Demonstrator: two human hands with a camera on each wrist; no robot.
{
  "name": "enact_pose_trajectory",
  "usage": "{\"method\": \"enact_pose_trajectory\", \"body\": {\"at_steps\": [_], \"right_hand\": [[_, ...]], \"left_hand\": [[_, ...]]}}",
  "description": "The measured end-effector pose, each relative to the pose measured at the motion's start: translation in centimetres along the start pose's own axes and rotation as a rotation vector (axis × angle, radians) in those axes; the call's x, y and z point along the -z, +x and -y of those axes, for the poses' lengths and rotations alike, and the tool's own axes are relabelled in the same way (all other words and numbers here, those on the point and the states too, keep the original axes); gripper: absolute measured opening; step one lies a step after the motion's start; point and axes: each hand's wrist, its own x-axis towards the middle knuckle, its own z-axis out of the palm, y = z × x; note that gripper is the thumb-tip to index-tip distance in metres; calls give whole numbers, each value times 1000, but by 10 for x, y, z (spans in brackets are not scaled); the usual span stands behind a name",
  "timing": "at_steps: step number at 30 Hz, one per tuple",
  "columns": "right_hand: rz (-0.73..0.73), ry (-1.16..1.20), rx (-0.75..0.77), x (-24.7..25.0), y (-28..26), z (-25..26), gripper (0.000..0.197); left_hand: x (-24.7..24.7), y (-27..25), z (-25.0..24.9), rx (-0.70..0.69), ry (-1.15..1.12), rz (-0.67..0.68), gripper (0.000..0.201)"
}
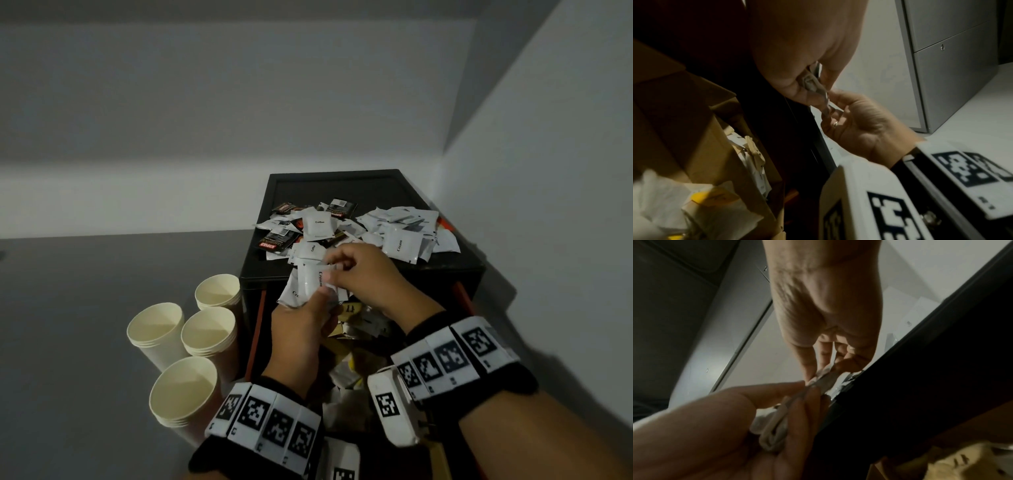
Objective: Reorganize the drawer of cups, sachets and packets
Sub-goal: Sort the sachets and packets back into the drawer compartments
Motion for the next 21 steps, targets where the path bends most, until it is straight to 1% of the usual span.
{"method": "enact_pose_trajectory", "body": {"at_steps": [2,5,8,10,12,14,16,19,21], "right_hand": [[-52,21,-24,5,-1,-4,11],[-119,143,-70,16,0,-6,8],[-90,170,-99,20,0,-4,5],[-40,135,-103,17,-1,-2,7],[-32,95,-94,15,-2,-1,9],[-102,116,-89,17,-1,-1,4],[-230,227,-125,24,4,1,3],[-431,377,-217,41,21,-2,15],[-471,435,-247,52,33,-8,25]], "left_hand": [[0,0,-1,40,-11,-1,9],[0,2,-5,123,-70,-34,12],[-1,1,-6,109,-84,-22,9],[-1,-1,-5,82,-83,-7,8],[-1,-2,-6,54,-75,4,8],[0,-2,-6,54,-82,-10,9],[0,-1,-7,64,-93,-21,10],[0,0,-7,83,-93,-32,11],[1,1,-7,117,-117,-49,8]]}}
